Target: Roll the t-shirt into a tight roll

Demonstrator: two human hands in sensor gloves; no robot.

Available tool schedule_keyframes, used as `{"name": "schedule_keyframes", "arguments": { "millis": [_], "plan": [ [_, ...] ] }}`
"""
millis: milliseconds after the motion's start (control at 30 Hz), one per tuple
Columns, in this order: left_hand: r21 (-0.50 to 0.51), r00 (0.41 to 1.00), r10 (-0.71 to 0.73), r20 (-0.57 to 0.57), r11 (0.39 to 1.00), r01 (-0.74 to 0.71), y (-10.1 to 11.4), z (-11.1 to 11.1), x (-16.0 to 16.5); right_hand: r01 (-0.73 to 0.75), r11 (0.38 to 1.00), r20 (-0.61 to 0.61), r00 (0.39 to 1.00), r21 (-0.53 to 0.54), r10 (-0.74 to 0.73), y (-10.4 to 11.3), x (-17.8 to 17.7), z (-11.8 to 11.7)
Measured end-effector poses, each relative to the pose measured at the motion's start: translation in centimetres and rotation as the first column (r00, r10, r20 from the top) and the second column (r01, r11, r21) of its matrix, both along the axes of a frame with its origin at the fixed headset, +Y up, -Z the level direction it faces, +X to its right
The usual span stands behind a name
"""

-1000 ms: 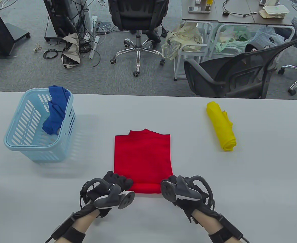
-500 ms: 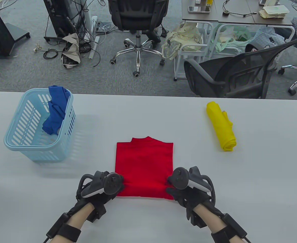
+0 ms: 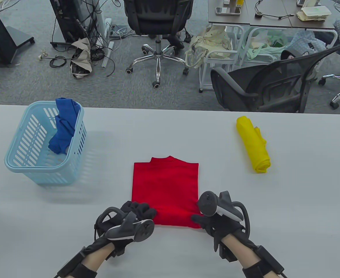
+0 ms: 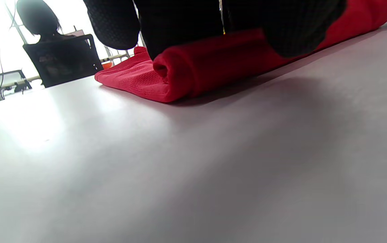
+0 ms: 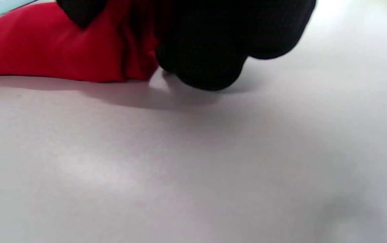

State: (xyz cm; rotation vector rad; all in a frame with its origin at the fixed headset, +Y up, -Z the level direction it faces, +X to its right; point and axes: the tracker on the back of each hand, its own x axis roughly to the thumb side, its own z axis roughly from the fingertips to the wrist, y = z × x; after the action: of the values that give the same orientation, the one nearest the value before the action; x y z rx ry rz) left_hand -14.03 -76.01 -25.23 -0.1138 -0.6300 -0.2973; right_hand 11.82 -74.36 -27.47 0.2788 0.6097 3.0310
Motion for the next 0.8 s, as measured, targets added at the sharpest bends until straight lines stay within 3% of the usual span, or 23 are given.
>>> {"name": "schedule_keyframes", "arguments": {
  "millis": [100,167,267,333,400,500,633,733,800],
  "plan": [
    [-0.023,0.999,0.031,-0.012,0.999,-0.032,-0.1,-0.1,0.0,-0.187,0.961,0.015,0.982,0.204,0.188,1.7,-0.8,1.0],
    [-0.016,1.000,0.025,-0.009,1.000,-0.025,-0.1,-0.1,-0.1,-0.183,0.939,-0.086,0.973,0.290,0.216,2.6,-1.6,1.8],
    [-0.026,0.999,0.028,-0.020,0.999,-0.028,-0.3,-0.3,-0.2,-0.011,0.989,-0.315,0.947,0.145,0.056,1.8,-3.3,2.8],
    [0.000,0.999,-0.007,-0.046,1.000,0.007,-0.5,-0.5,-0.2,-0.097,0.993,-0.351,0.929,0.070,0.116,-0.3,-4.6,3.4],
    [0.037,0.997,-0.050,-0.054,0.998,0.052,-0.4,-0.6,-0.3,-0.230,0.960,-0.344,0.898,0.161,0.273,-1.4,-5.2,3.6],
    [0.050,0.996,-0.065,-0.061,0.996,0.068,-0.5,-0.8,-0.4,-0.236,0.948,-0.316,0.901,0.214,0.296,-1.1,-5.5,3.2],
    [0.030,0.998,0.019,-0.068,0.999,-0.017,0.4,-1.3,-0.8,-0.151,0.975,-0.291,0.937,0.163,0.194,-0.4,-4.9,2.1],
    [-0.088,0.981,0.157,-0.116,0.982,-0.168,0.8,-1.8,-1.8,-0.004,1.000,-0.277,0.961,0.015,0.008,0.0,-3.6,1.2],
    [-0.203,0.947,0.268,-0.179,0.932,-0.302,1.0,-2.4,-2.9,0.155,0.979,-0.235,0.955,-0.129,-0.182,0.0,-2.3,0.7]
  ]
}}
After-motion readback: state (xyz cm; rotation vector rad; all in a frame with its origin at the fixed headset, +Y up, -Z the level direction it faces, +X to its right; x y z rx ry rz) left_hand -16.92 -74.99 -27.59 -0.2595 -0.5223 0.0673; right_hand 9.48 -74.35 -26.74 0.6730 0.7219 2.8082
